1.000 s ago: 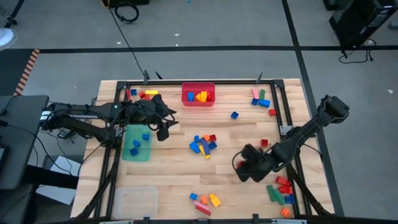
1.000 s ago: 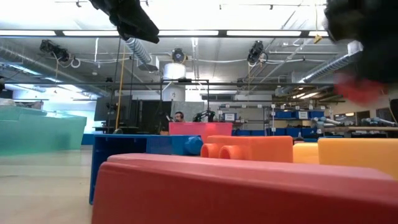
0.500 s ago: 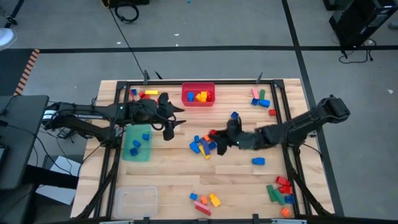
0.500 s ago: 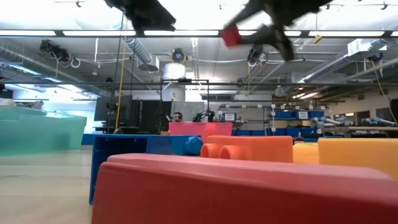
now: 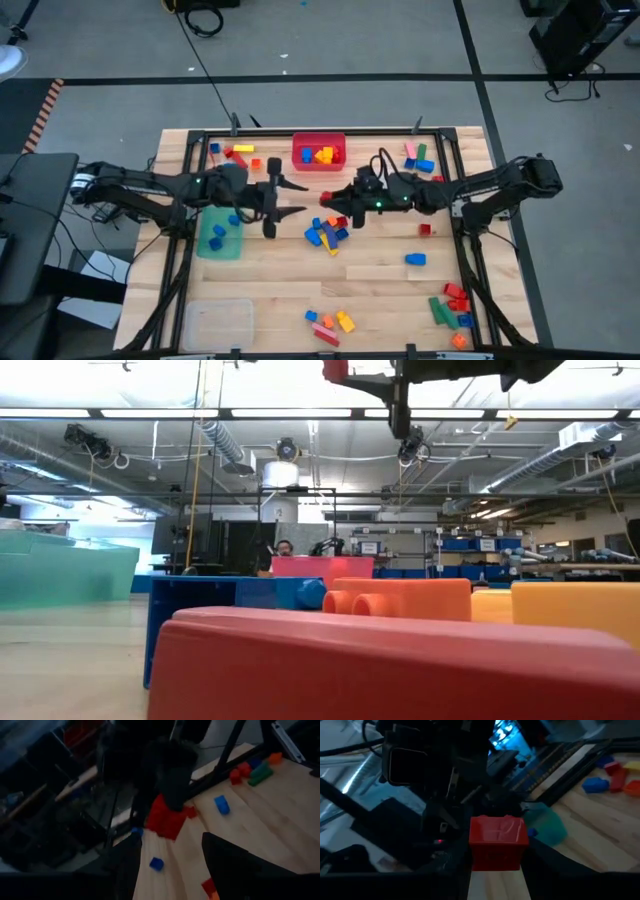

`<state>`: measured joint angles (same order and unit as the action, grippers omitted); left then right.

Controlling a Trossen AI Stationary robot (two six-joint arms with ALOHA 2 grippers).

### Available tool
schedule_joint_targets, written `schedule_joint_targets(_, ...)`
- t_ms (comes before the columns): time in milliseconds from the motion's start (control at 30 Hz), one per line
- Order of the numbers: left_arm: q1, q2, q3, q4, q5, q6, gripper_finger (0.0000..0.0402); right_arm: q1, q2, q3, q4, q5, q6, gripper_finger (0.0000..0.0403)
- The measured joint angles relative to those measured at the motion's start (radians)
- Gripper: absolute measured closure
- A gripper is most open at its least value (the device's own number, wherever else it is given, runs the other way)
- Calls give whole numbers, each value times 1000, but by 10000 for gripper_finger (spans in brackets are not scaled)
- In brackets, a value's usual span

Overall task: Sort blocks by size
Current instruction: Put the red 4 studded building block into the teal bin

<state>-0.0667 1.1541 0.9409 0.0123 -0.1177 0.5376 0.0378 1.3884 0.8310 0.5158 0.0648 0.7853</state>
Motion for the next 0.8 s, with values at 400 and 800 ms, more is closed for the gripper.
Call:
schedule_joint_targets(400, 0, 127, 17, 159, 0, 10, 183, -48, 0, 0, -6, -113, -3, 253)
schedule_joint_targets(800, 1, 257, 108, 132, -3, 12, 183, -50, 0, 0, -15, -166, -29, 252)
